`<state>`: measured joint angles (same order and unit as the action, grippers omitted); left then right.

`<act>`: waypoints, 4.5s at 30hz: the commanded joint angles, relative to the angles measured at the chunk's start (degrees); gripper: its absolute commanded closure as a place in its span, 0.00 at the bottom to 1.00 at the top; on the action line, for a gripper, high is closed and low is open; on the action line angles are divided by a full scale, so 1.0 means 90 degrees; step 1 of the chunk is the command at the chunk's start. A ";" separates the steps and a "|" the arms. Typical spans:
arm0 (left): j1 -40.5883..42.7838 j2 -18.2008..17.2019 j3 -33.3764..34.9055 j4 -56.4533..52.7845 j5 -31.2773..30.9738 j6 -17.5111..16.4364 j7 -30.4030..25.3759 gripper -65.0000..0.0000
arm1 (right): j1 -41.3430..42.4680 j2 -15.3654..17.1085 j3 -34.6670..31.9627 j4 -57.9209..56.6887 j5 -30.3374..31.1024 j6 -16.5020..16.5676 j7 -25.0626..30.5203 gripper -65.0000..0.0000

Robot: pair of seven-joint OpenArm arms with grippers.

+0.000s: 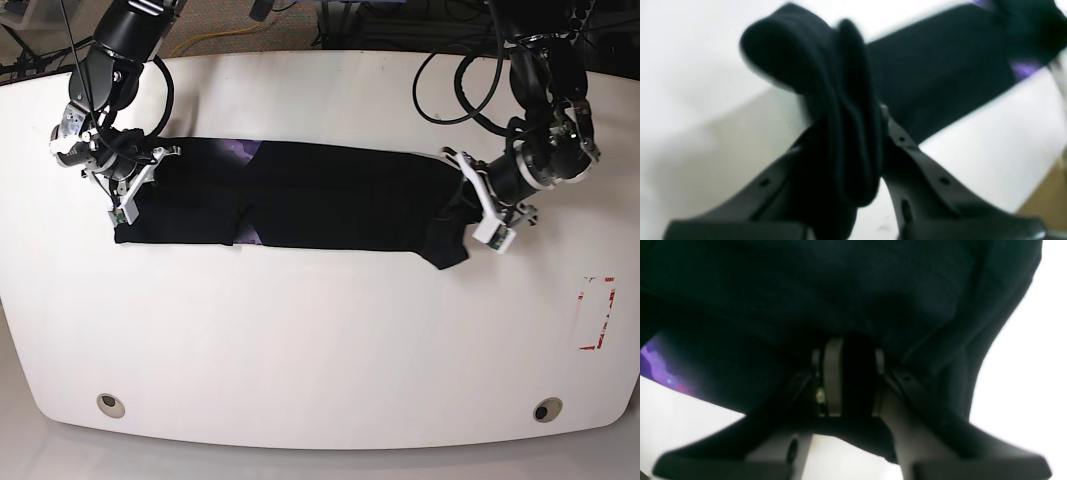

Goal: Fold the T-shirt properly
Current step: 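Release and regrasp the folded strip's ends with both grippers, then move the left gripper inward along the strip toward the right gripper, then fold the strip's ends inward with both grippers into a compact bundle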

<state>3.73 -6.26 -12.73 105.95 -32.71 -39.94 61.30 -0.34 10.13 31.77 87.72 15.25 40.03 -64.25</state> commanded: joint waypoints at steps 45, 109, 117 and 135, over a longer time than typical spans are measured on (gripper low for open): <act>-0.1288 0.0593 0.2465 -0.0114 0.1236 0.1317 -0.0144 0.36 | 0.0043 0.0081 0.0001 0.0153 0.0431 -0.0003 -0.0036 0.81; -0.0546 -0.0032 0.1967 -0.2039 0.1236 0.1356 -0.1541 0.36 | 0.0296 0.0305 0.0021 0.1296 0.2531 -0.0003 -0.0388 1.00; -0.0546 -0.0032 0.2220 -0.2068 0.1266 0.1356 -0.1541 0.36 | 0.0550 -0.0115 -0.0663 0.2302 0.2951 -0.0003 -0.1237 1.00; -0.0360 -0.0022 0.2660 -0.1921 0.2047 0.1317 -0.1570 0.36 | 0.1586 -0.1521 -0.1523 0.0827 0.2961 -0.0003 -0.1022 1.00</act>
<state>0.64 -6.52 11.25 88.09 -14.37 -27.68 45.78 12.03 -3.27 18.13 94.91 39.88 39.66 -76.49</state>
